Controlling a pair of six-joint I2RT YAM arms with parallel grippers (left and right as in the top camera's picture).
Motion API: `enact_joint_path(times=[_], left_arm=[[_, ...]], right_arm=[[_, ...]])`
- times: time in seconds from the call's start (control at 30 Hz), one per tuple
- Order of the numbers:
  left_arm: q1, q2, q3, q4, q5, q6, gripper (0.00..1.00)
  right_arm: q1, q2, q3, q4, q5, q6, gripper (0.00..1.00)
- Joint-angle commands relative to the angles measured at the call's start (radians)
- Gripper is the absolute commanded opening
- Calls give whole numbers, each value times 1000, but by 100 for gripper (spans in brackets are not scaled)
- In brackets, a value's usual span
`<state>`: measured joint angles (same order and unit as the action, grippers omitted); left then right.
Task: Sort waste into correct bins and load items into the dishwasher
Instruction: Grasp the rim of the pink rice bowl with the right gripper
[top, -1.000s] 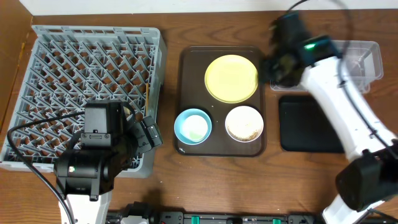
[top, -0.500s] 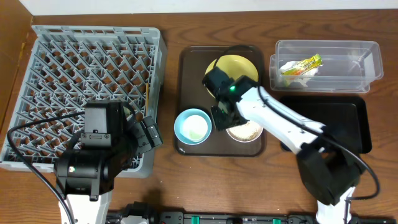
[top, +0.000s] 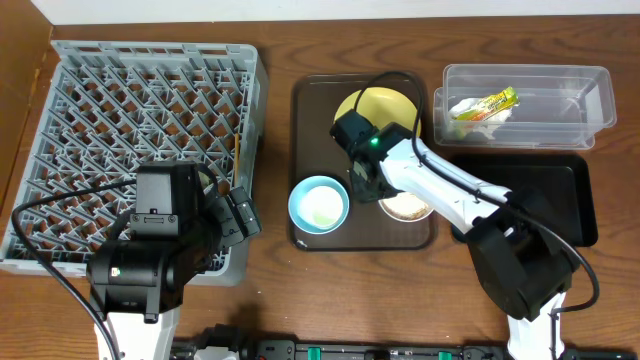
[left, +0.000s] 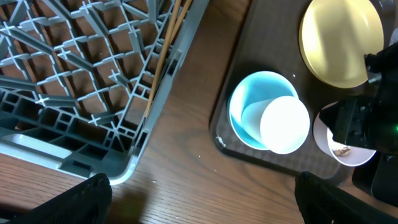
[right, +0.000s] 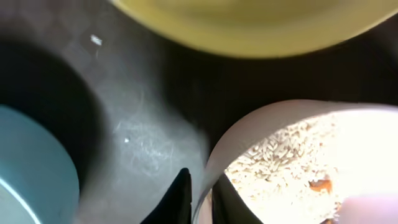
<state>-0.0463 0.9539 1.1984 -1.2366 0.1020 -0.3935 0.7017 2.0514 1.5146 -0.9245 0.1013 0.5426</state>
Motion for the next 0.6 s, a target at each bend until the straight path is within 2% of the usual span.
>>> enact_joint_path(times=[0.0,0.13,0.33,0.47,0.57], left_arm=[[5,1,18,-5,2,-9,95],[5,1,18,-5,2,-8,95],[5,1,18,-6,2,-8,95],[5,1,18,-6,2,-8,95],[5,1,18,-6,2,-8,95]], right_arm=[[0,8,-11,2,49,85,14],[12,17,-45,9,60,158,15],[5,27,-50,11,51,170,1],[-9,3,-29,9,-18,111,1],[-38,-50,-17,36,-140,40,1]])
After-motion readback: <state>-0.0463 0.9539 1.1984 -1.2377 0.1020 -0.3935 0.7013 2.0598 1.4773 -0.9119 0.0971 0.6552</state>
